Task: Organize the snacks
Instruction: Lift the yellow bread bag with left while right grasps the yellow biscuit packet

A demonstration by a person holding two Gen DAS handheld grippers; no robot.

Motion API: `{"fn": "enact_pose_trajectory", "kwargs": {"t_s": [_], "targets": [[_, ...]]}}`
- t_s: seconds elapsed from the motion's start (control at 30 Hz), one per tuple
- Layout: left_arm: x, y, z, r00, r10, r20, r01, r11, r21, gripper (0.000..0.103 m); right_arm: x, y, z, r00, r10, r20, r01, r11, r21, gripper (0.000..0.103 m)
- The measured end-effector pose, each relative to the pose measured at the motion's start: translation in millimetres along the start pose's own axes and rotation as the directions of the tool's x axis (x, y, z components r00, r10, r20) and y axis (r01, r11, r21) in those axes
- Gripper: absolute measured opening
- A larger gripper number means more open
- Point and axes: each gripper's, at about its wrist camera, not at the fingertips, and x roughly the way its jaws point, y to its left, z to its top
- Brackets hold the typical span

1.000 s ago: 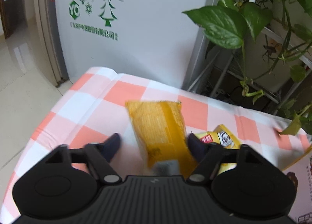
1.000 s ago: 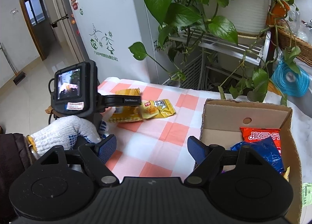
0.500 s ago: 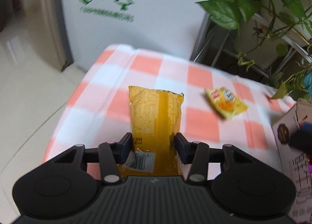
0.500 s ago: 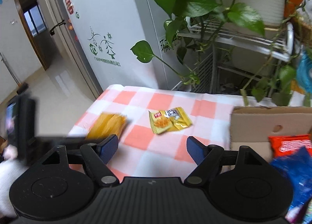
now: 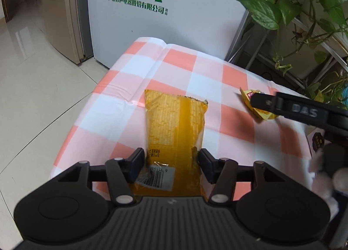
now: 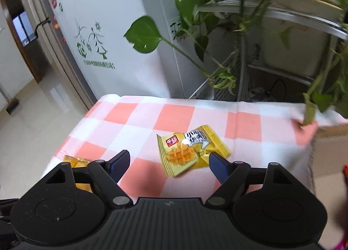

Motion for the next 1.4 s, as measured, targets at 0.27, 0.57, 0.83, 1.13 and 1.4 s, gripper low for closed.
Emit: {"fn": "enact_pose_trajectory", "kwargs": {"t_s": [0.27,0.57,0.83,1.13,1.4], "targets": [[10.0,-11.4,1.2,1.000,0.019,0.007,-0.020,0.997,0.079,0.079,29.4,2.7,-1.8,0.999,-0.051,0.017,0.052,0.995,-0.086,0.094],[16.3,-22.1,-3.8,0.999,0.042,0.012,-0.044,0.984,0.174,0.095,42.4,-0.7,-3.4,0.997,-0.071,0.029,0.074,0.990,-0.120,0.094],[11.5,-21.1,-3.6,0.998,0.043,0.045,-0.050,0.984,0.171,0.066,37.8,-8.6,-1.2,0.994,-0.096,0.044,0.100,0.989,-0.108,0.049],[6.9,-16.1,-1.9,0.998,0.027,0.048,-0.034,0.987,0.160,0.050,17.3,-4.4,-10.2,0.998,-0.059,0.033,0.063,0.991,-0.122,0.024],[-7.6,-12.7,-4.5,0.998,0.013,0.068,-0.024,0.987,0.158,0.050,-7.3,9.5,-23.1,0.998,-0.061,0.023,0.063,0.988,-0.143,0.023]]}}
